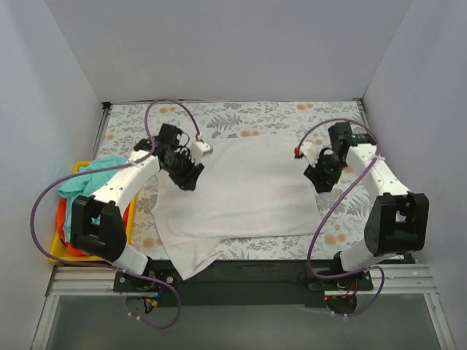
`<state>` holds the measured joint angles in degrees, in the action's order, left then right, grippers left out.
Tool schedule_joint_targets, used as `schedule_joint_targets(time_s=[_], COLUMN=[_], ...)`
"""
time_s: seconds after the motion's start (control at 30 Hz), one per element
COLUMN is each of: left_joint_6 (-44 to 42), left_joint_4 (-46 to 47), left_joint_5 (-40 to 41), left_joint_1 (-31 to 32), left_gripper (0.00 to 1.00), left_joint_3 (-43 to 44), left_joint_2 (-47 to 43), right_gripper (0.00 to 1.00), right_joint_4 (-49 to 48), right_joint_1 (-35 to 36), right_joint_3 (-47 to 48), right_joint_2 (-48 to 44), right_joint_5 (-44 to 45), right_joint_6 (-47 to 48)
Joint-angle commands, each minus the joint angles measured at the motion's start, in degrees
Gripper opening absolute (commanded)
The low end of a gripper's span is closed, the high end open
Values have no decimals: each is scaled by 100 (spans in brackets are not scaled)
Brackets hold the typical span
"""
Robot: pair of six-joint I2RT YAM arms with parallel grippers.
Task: Fold and stack the t-shirts
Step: Flatten the tshirt out, then fold the tshirt
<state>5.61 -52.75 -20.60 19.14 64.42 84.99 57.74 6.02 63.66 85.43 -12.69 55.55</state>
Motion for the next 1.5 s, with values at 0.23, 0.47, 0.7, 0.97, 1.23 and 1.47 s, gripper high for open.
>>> schedule_joint_targets(time_s=[0.23, 0.47, 0.7, 0.97, 1.23, 1.47], left_joint_6=[1556, 2128, 2296, 2480, 2507, 2743], left_joint_4=[712, 986, 1136, 784, 969, 1135], left_joint_5=[-191, 355, 443, 434, 408, 100], left_joint_1=[-841, -973, -1026, -1237, -1333, -1333], left_gripper=[42, 42, 43, 44, 45, 47], left_joint_3=[2655, 3093, 3234, 4104, 4867, 5904], left_joint_2=[2276, 3022, 3190, 3621, 4182, 4895], right_gripper=[52, 50, 48, 43, 46, 53], right_joint_4=[98, -200, -904, -1300, -1256, -1028], right_joint_1=[48, 189, 206, 136, -233, -338], right_joint_3=[3223, 2785, 1563, 466, 172, 2333], right_joint_2=[2239, 2690, 2646, 2365, 1653, 2108], right_joint_5=[-894, -744, -296, 214, 136, -471], right_joint_6=[-747, -853, -782, -721, -554, -923])
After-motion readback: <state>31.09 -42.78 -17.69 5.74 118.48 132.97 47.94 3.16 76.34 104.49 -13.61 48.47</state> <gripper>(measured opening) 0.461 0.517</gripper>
